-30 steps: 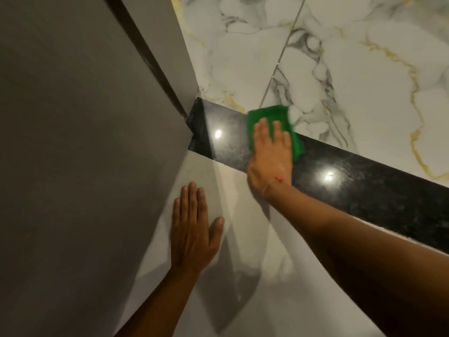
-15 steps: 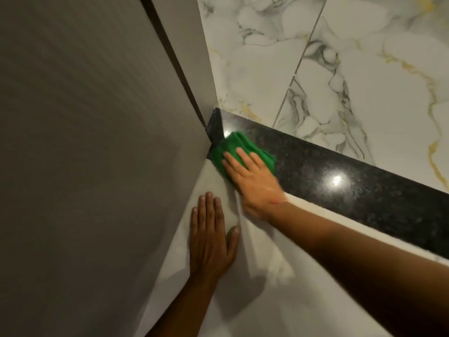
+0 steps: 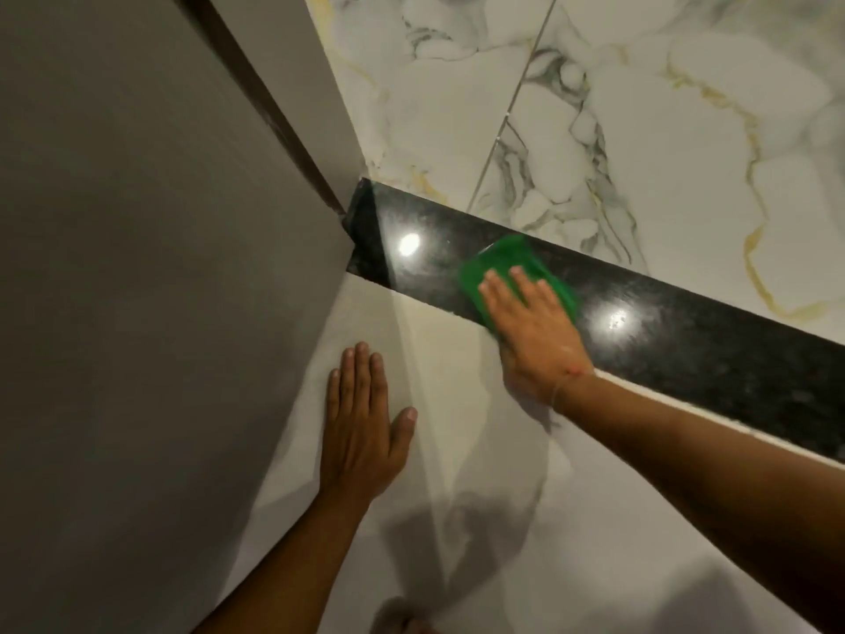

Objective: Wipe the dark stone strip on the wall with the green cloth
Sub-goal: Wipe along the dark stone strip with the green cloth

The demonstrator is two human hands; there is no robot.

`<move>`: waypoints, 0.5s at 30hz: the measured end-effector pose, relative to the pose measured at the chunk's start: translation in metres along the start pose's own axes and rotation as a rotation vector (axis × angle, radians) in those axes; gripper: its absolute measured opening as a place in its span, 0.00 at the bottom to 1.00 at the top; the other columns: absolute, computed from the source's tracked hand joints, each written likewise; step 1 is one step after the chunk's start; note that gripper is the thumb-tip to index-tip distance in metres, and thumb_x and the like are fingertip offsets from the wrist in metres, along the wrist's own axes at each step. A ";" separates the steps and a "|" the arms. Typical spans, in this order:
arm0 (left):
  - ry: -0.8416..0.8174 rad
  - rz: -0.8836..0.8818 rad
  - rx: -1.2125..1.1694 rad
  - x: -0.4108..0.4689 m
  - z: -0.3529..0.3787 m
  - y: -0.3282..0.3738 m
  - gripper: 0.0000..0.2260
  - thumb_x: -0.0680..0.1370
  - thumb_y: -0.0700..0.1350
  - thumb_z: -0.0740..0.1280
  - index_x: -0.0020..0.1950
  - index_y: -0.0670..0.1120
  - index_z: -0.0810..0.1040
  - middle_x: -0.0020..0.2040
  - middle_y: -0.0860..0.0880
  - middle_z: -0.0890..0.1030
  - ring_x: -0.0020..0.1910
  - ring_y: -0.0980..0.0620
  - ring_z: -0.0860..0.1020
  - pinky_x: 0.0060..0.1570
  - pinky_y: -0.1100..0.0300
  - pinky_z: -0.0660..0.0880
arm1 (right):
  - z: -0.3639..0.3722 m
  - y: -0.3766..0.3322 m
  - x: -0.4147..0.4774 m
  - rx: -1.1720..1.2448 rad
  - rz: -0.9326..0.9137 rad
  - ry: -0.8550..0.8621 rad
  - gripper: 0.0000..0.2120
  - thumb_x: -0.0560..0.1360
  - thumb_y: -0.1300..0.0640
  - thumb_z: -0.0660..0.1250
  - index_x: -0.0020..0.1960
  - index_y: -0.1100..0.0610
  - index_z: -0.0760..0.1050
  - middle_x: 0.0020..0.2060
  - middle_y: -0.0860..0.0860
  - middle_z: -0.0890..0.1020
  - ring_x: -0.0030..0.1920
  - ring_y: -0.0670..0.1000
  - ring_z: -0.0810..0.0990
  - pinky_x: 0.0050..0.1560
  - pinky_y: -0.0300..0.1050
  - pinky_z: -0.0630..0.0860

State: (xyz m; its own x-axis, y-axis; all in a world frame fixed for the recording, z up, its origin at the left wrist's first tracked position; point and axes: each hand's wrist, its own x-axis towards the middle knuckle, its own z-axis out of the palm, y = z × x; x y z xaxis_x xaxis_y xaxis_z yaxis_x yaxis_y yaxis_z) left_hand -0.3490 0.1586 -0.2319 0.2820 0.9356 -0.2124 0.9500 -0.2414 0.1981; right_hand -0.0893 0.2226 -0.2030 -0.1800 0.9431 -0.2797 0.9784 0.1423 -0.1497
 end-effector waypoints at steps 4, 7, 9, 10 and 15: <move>-0.006 0.071 0.017 0.004 0.011 0.031 0.36 0.80 0.57 0.55 0.81 0.37 0.53 0.82 0.37 0.54 0.82 0.41 0.50 0.79 0.43 0.52 | -0.011 -0.011 0.046 0.107 0.331 0.119 0.36 0.75 0.61 0.58 0.79 0.56 0.45 0.80 0.53 0.48 0.78 0.59 0.43 0.76 0.56 0.39; -0.018 0.116 0.009 0.007 0.016 0.056 0.35 0.80 0.57 0.55 0.81 0.38 0.53 0.82 0.38 0.54 0.82 0.41 0.50 0.80 0.44 0.50 | 0.005 -0.005 -0.003 0.037 0.007 0.052 0.38 0.73 0.64 0.58 0.79 0.55 0.46 0.79 0.52 0.50 0.78 0.58 0.43 0.76 0.55 0.38; -0.046 0.138 0.028 0.006 0.016 0.068 0.35 0.80 0.57 0.55 0.81 0.38 0.52 0.82 0.38 0.54 0.82 0.41 0.49 0.80 0.44 0.49 | 0.013 0.021 -0.066 0.048 -0.062 -0.003 0.38 0.73 0.64 0.59 0.79 0.54 0.47 0.79 0.51 0.50 0.78 0.56 0.42 0.76 0.55 0.39; -0.059 0.146 0.034 0.005 0.016 0.074 0.35 0.80 0.58 0.54 0.81 0.38 0.51 0.82 0.38 0.53 0.82 0.41 0.49 0.80 0.45 0.48 | 0.015 0.036 -0.086 0.054 0.007 0.012 0.38 0.74 0.65 0.59 0.79 0.53 0.47 0.79 0.51 0.51 0.78 0.56 0.43 0.76 0.55 0.40; -0.074 0.174 0.056 0.000 0.028 0.104 0.35 0.81 0.59 0.49 0.82 0.40 0.46 0.82 0.40 0.48 0.82 0.42 0.47 0.80 0.46 0.45 | 0.000 0.046 -0.016 0.095 0.429 0.135 0.36 0.75 0.61 0.58 0.79 0.56 0.46 0.79 0.53 0.49 0.78 0.59 0.45 0.77 0.56 0.41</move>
State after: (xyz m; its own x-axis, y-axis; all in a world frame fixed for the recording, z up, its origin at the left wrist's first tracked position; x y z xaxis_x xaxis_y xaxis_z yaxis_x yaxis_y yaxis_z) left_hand -0.2464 0.1260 -0.2380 0.4495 0.8577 -0.2496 0.8916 -0.4136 0.1846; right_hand -0.0415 0.2138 -0.2057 0.2604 0.9423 -0.2104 0.9468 -0.2919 -0.1355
